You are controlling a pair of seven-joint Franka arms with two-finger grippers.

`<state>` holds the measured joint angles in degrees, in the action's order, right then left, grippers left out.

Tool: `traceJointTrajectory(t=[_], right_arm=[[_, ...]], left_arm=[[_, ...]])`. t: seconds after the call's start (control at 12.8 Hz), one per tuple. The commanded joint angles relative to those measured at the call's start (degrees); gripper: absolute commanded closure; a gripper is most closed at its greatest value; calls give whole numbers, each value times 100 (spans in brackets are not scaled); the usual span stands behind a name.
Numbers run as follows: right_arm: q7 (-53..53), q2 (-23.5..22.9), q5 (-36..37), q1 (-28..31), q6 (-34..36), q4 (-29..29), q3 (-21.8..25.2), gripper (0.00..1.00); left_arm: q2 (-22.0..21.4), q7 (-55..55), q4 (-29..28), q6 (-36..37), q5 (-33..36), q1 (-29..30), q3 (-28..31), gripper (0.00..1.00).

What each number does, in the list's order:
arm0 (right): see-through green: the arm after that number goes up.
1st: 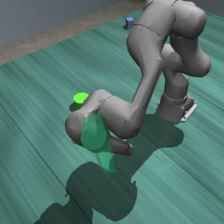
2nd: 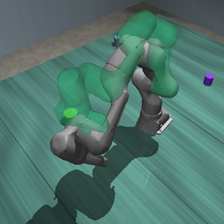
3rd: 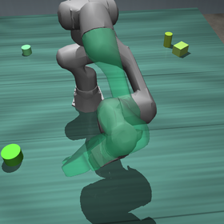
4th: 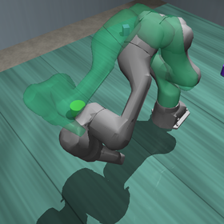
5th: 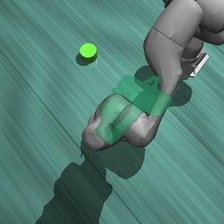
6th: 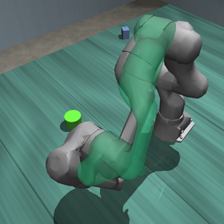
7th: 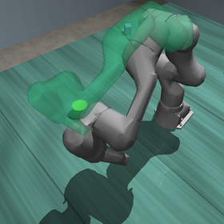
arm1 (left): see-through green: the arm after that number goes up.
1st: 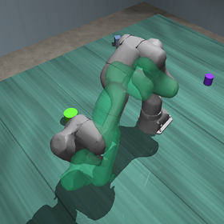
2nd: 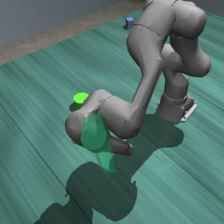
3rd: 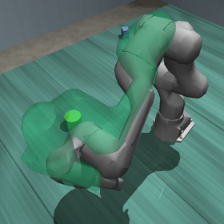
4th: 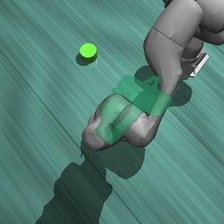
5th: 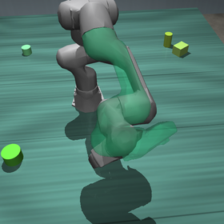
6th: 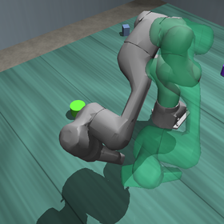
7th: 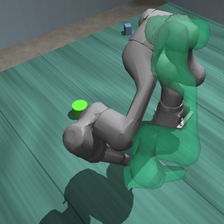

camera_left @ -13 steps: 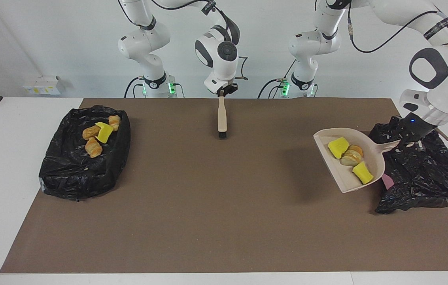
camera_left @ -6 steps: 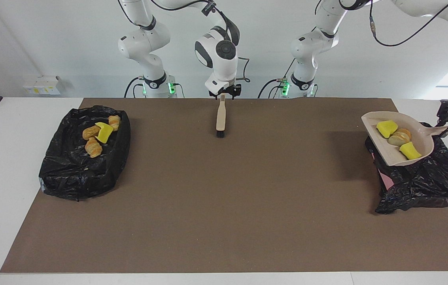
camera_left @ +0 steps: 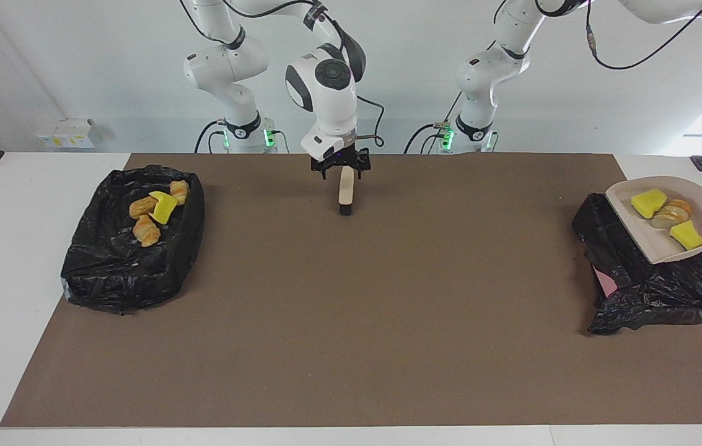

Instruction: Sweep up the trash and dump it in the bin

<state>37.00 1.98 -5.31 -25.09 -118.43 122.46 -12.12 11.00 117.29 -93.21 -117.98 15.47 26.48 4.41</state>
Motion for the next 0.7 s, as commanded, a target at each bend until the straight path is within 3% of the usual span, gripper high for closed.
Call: traceJointTrajectory(t=[0.0, 0.31, 0.62], right_arm=[[-202, -84, 371, 433, 92, -494, -36, 0], [-351, -84, 908, 863, 110, -836, -27, 0], [-1263, 4, 918, 1504, 250, -1232, 262, 0]], left_arm=[[16, -574, 66, -287, 1147, -177, 24, 100], [-71, -1147, 5, -182, 2238, -318, 24, 100], [-431, -2304, -548, -112, 3364, -722, 16, 100]])
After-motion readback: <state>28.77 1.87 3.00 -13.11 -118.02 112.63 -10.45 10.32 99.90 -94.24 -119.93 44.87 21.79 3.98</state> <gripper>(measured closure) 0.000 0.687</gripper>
